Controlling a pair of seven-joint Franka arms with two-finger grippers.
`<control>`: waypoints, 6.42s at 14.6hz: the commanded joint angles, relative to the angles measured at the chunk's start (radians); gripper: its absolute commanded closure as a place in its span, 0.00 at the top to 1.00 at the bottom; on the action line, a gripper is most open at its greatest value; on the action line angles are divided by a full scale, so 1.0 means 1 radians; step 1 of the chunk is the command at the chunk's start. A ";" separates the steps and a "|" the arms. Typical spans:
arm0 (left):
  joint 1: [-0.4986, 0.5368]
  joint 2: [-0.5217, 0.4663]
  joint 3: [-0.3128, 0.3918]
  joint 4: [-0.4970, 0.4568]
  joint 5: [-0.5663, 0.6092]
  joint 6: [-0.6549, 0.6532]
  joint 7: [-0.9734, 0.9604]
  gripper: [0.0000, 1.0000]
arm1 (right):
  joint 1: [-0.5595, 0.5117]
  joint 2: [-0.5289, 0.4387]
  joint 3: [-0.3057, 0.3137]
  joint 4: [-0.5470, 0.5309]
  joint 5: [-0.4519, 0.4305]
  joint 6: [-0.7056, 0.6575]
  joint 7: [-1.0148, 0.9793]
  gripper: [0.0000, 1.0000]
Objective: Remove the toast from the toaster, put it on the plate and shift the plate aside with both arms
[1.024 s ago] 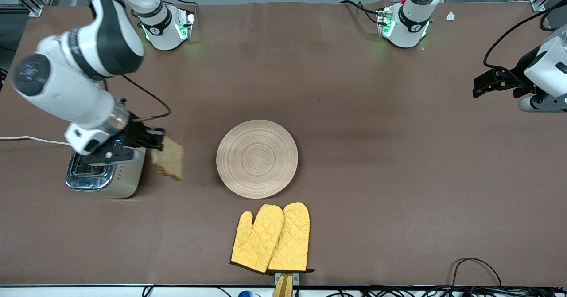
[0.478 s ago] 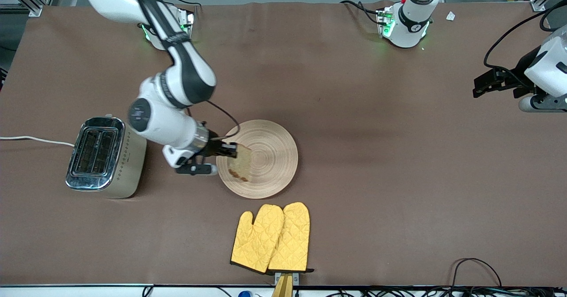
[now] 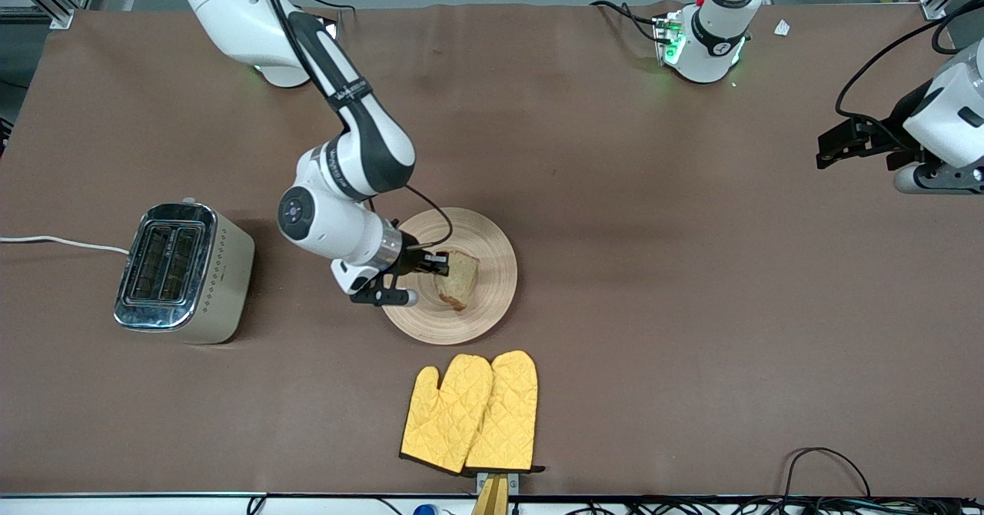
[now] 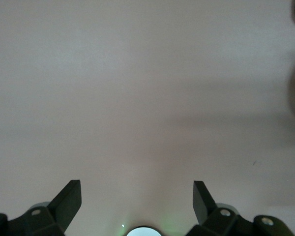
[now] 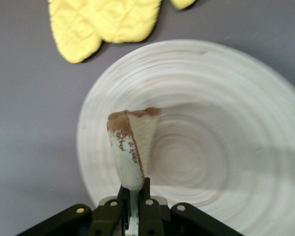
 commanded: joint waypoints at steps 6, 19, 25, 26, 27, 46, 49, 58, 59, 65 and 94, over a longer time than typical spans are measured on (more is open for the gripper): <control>-0.014 0.012 -0.005 0.012 -0.009 0.003 -0.006 1.00 | -0.084 -0.018 -0.053 -0.103 -0.064 -0.086 -0.133 0.00; -0.006 0.054 -0.003 0.010 -0.057 0.008 0.011 1.00 | -0.079 -0.135 -0.165 -0.195 -0.144 -0.199 -0.115 1.00; -0.043 0.251 -0.032 0.004 -0.334 0.262 0.084 1.00 | -0.102 -0.255 -0.348 -0.156 -0.275 -0.354 -0.138 1.00; -0.047 0.297 -0.063 0.004 -0.339 0.319 0.134 1.00 | -0.105 -0.258 -0.372 -0.132 -0.288 -0.386 -0.165 1.00; -0.049 0.345 -0.104 0.003 -0.352 0.374 0.164 1.00 | -0.107 -0.275 -0.409 -0.123 -0.316 -0.394 -0.199 1.00; -0.198 0.856 -0.319 -0.040 -0.742 0.984 0.242 0.52 | -0.087 -0.687 -0.433 -0.056 -0.660 -0.705 -0.149 1.00; -0.209 0.876 -0.319 -0.040 -0.751 0.999 0.242 0.47 | -0.084 -0.684 -0.426 -0.046 -0.661 -0.704 -0.140 1.00; -0.215 0.888 -0.319 -0.040 -0.756 1.025 0.244 0.03 | -0.519 -0.640 -0.008 0.010 -0.657 -0.733 -0.162 1.00; -0.215 0.884 -0.319 -0.040 -0.756 1.024 0.244 0.01 | -0.553 -0.634 0.030 0.013 -0.657 -0.738 -0.166 1.00; -0.192 0.803 -0.365 -0.036 -0.754 1.017 0.231 0.00 | -0.625 -0.635 0.115 0.033 -0.649 -0.747 -0.161 1.00; 0.667 0.851 -0.266 0.040 -0.606 0.381 0.705 0.02 | -0.657 -0.632 0.108 0.032 -0.597 -0.745 -0.158 1.00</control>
